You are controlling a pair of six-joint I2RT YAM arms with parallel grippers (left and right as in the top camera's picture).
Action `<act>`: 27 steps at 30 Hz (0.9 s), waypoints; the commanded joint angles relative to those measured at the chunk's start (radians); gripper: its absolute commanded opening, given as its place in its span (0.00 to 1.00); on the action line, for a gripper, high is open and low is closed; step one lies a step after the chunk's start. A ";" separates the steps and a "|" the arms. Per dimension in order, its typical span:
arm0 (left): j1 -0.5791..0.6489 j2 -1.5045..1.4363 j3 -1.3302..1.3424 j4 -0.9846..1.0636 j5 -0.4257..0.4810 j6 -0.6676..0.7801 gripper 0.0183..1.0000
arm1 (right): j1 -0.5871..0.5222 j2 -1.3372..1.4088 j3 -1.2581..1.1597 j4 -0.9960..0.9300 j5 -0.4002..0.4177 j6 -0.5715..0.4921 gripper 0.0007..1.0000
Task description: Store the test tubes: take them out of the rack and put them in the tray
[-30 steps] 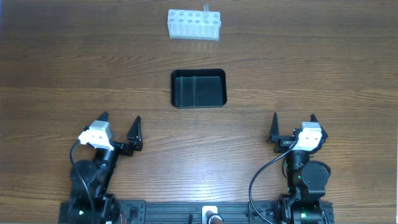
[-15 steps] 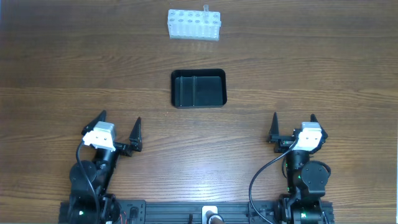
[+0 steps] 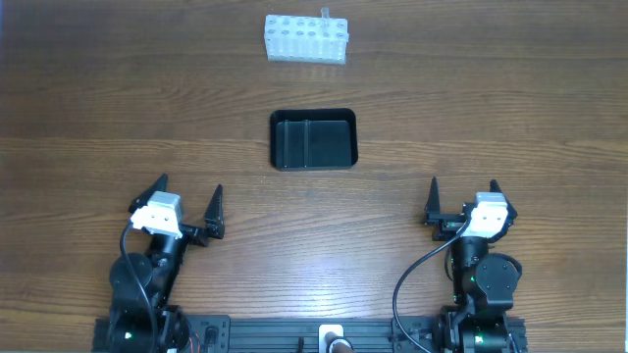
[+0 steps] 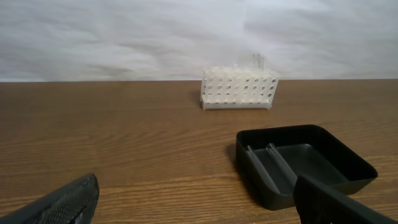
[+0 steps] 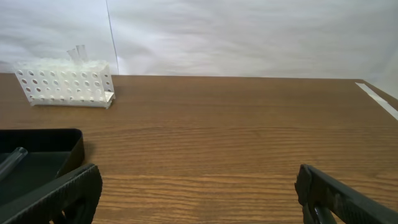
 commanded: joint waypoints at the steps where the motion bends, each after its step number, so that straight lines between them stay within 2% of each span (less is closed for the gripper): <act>1: 0.006 -0.011 -0.005 -0.002 0.013 0.018 1.00 | 0.006 -0.008 -0.006 -0.004 -0.004 -0.001 0.99; 13: 0.006 -0.011 -0.004 -0.002 0.013 0.018 1.00 | 0.006 -0.005 -0.005 -0.001 0.004 -0.001 0.99; 16: 0.006 -0.011 -0.004 -0.002 0.013 0.018 1.00 | 0.003 0.046 -0.003 0.064 0.015 0.000 0.99; 21: 0.006 -0.011 -0.005 -0.002 0.013 0.018 1.00 | 0.003 0.314 0.103 0.277 0.015 0.000 0.99; 27: 0.006 -0.011 -0.005 -0.002 0.013 0.018 1.00 | 0.003 0.708 0.377 0.348 0.014 0.000 0.99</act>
